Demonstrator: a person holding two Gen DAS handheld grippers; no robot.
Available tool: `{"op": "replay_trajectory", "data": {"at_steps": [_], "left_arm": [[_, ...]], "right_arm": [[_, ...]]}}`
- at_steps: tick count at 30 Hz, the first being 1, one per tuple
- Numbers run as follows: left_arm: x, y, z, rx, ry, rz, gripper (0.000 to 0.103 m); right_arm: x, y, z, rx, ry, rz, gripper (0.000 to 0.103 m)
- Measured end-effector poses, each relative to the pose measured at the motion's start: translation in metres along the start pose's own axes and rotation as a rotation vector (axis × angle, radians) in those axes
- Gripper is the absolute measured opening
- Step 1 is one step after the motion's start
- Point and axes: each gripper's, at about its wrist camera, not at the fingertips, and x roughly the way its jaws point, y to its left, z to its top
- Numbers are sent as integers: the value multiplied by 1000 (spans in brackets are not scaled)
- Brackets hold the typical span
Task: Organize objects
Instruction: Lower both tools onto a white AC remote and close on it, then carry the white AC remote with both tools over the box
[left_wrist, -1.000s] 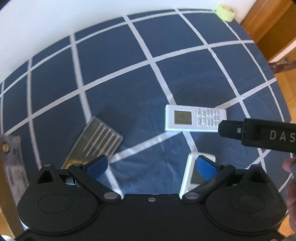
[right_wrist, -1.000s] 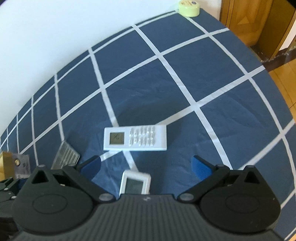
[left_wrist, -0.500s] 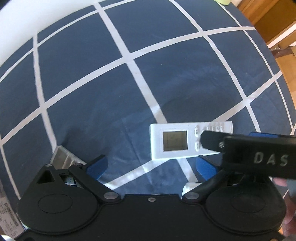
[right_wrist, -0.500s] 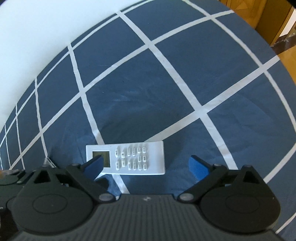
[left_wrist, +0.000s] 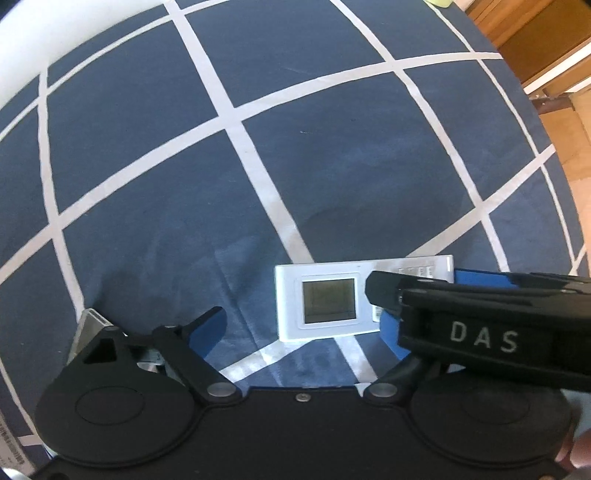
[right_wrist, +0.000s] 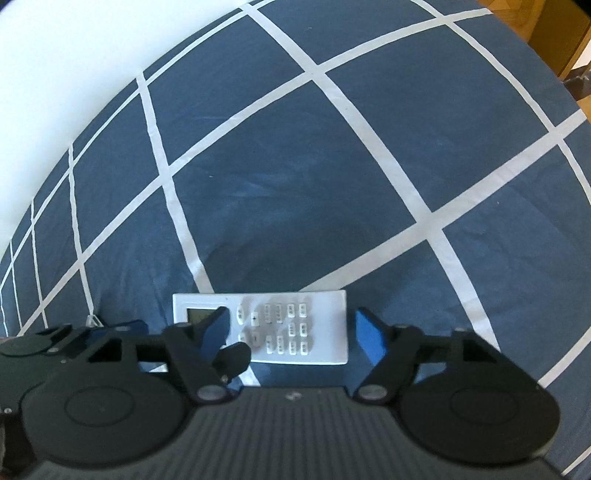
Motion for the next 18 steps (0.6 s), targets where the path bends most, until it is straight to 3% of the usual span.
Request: {"op": "replay_trajectory", "data": {"at_steps": [8, 18], "left_arm": [[-3, -1, 0, -15, 2, -78, 64], [-5, -4, -1, -15, -6, -64, 63]], "right_arm": [[0, -3, 2, -5, 13, 8, 65], [0, -5, 0, -11, 15, 19, 64]]}}
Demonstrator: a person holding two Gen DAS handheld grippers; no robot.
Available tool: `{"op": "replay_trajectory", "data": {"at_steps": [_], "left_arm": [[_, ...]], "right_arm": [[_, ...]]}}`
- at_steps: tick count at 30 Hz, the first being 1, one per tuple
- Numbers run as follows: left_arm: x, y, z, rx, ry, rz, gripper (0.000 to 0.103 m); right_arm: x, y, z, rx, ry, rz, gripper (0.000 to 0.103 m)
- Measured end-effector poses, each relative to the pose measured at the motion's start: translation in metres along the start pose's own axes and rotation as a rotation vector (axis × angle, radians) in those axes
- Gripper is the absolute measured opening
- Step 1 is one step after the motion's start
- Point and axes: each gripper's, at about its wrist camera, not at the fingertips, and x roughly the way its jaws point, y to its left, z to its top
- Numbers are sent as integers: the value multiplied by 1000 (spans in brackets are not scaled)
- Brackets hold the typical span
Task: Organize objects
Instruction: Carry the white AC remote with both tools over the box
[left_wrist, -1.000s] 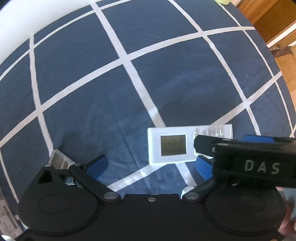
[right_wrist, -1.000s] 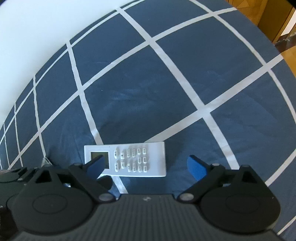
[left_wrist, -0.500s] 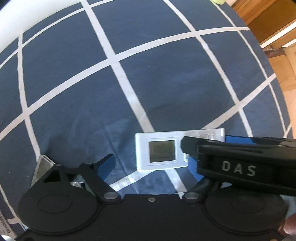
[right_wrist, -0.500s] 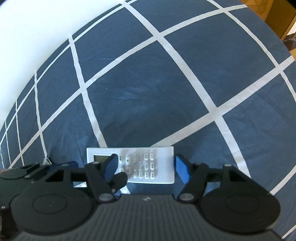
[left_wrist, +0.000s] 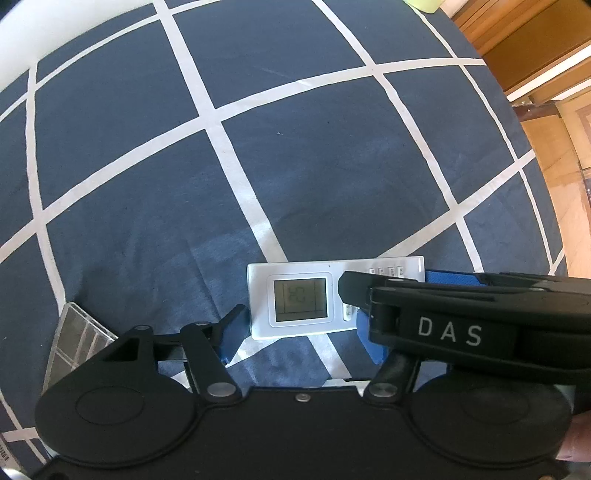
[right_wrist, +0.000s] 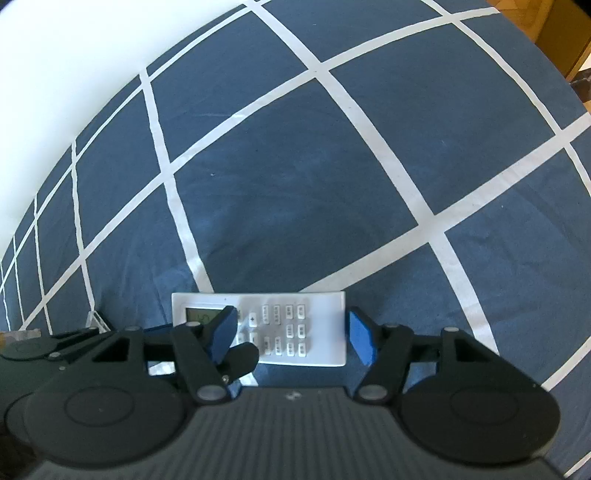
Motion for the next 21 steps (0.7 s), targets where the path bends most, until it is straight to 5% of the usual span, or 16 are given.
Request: {"op": "replay_trajectory", "data": {"at_steps": [21], "left_arm": [[-71, 8, -55, -59, -110, 52, 63]], "right_arm": [[-49, 41, -38, -105, -57, 53, 64]]}}
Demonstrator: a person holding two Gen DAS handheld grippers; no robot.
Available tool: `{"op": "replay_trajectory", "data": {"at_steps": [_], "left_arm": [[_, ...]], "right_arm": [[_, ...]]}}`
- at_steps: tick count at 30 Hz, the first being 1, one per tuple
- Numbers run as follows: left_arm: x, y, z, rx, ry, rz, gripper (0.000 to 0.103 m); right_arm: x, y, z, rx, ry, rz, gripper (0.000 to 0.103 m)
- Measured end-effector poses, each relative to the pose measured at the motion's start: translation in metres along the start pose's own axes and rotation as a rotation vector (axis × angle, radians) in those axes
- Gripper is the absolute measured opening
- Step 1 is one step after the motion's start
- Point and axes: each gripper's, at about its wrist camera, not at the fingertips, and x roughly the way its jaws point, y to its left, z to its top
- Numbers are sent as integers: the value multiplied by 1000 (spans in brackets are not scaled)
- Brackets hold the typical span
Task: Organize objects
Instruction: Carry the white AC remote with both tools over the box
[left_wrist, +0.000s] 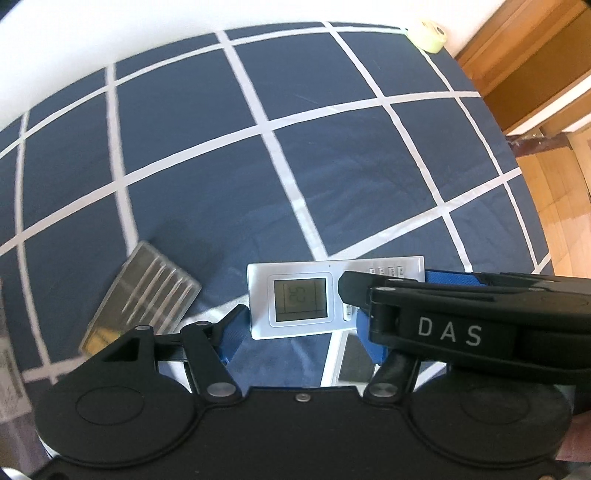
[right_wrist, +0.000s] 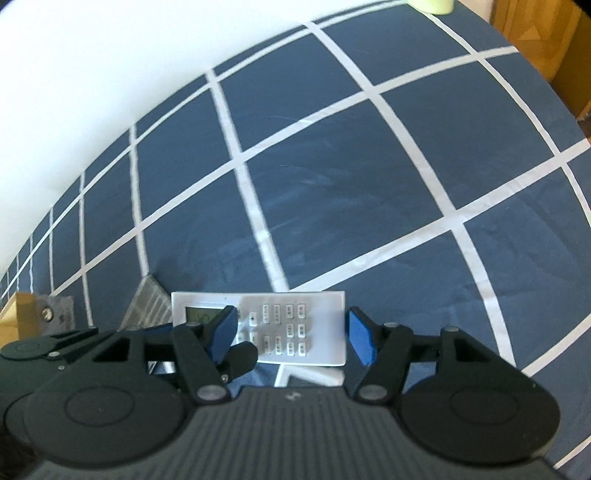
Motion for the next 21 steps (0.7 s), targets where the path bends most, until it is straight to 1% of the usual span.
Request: {"op": "replay_trajectory", "data": {"at_steps": [12, 21], "left_arm": [[-53, 29, -63, -71, -64, 19, 63], [-92, 67, -107, -110, -101, 29, 63]], "right_arm": [[-30, 49, -52, -97, -17, 27, 64], [-49, 100, -92, -151, -31, 37, 64]]}}
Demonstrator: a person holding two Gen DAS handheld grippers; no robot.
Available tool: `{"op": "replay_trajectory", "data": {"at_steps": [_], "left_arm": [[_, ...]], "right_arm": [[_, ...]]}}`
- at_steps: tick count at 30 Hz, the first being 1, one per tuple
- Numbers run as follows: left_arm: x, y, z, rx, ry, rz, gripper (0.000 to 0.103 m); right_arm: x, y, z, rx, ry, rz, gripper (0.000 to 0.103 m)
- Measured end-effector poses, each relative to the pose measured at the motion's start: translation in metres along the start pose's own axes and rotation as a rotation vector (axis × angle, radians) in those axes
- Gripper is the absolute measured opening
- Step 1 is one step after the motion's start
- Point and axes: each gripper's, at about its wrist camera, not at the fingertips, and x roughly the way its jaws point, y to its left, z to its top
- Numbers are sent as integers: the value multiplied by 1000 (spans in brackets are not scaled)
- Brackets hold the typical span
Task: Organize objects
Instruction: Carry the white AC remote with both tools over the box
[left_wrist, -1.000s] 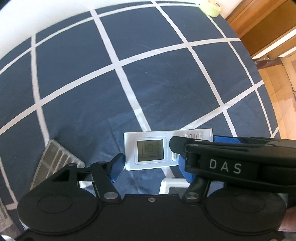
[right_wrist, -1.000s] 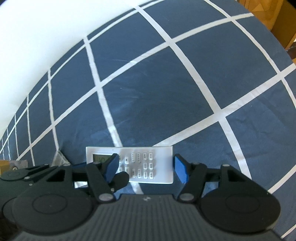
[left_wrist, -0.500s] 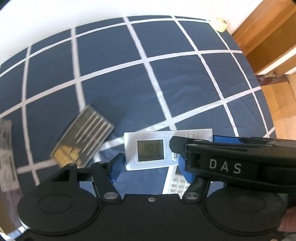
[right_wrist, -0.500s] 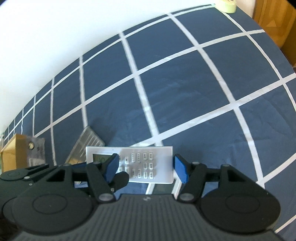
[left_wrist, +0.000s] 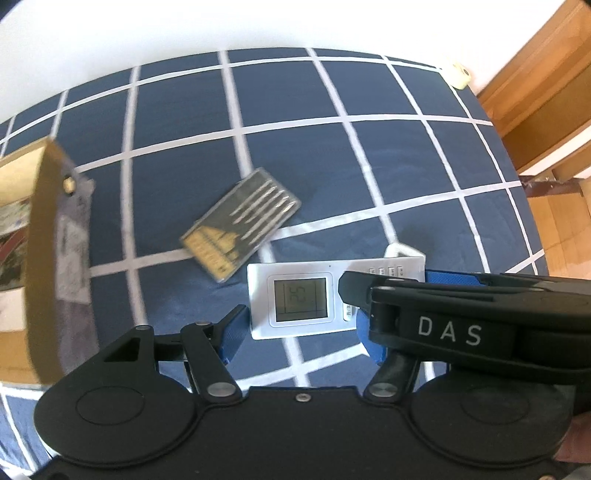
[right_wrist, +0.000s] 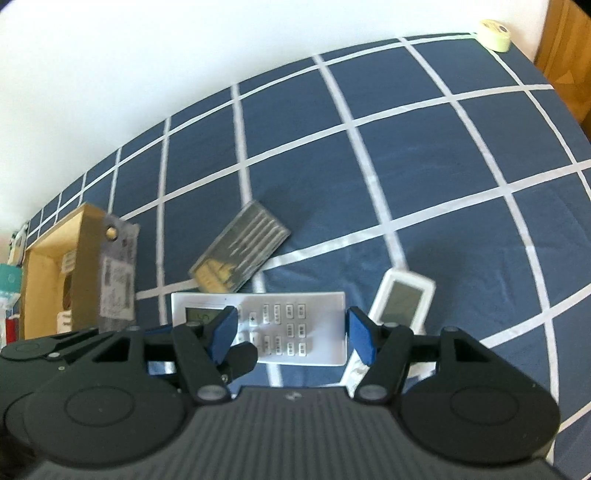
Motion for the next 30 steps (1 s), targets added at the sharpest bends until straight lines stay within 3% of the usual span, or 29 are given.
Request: {"op": "replay_trajectory", "data": {"at_steps": [16, 30], "left_arm": [[-67, 125, -55, -52, -38, 35, 63], [-114, 240, -79, -79, -76, 62, 63]], "right_arm": [[3, 142, -56, -72, 0, 37, 64], [22, 268, -93, -103, -20, 67, 64]]}}
